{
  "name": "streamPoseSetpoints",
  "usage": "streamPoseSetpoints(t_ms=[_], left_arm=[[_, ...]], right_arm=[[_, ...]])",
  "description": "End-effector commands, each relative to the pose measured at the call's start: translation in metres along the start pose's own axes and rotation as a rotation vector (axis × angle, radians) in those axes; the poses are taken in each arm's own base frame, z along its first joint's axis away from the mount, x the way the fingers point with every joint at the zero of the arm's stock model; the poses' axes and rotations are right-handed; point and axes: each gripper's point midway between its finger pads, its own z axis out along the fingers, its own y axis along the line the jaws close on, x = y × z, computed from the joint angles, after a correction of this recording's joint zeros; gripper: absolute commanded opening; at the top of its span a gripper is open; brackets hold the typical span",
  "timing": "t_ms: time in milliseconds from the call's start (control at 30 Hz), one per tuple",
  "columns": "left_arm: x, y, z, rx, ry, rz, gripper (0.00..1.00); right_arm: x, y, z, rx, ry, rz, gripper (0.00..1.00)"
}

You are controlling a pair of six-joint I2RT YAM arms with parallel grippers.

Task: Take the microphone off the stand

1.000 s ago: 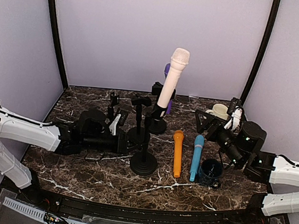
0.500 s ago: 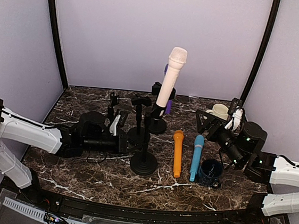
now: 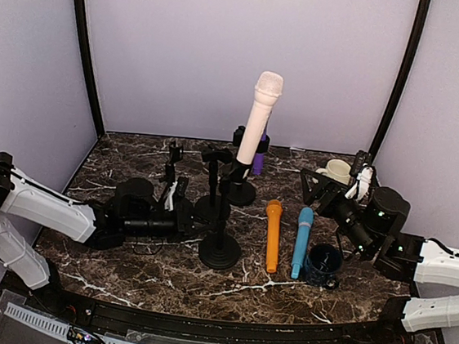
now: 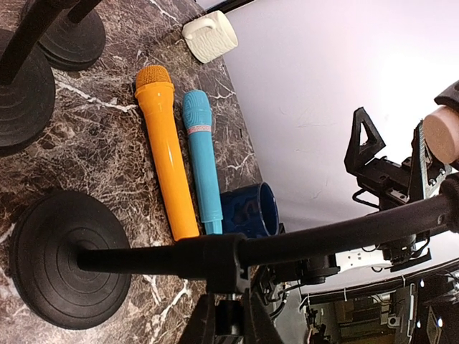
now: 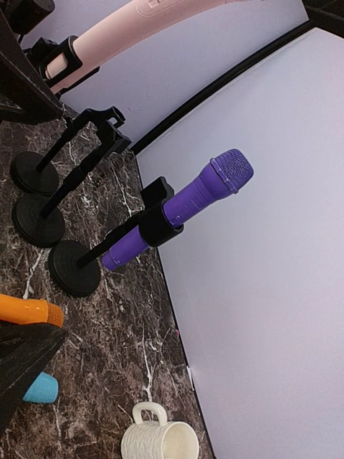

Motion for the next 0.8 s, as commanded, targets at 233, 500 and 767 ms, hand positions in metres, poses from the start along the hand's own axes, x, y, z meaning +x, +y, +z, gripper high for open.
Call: streamPoseSetpoints(t_ms=[233, 500, 767], left_arm=[[-0.031, -0.004, -0.019, -0.218, -0.020, 0.386, 0.68], [-0.040, -0.025, -0.034, -0.386, -0.108, 0.874, 0.73], [-0.027, -0.033, -0.034, -0.601, -0.173, 1.153, 0.82]], right_arm=[[-0.010, -0.001, -0.005, -0.001, -0.034, 0.018, 0.97], [-0.009, -0.008, -0.009, 0.012, -0.042, 0.019, 0.97], [-0.010, -0.012, -0.011, 0.026, -0.050, 0.017, 0.98]])
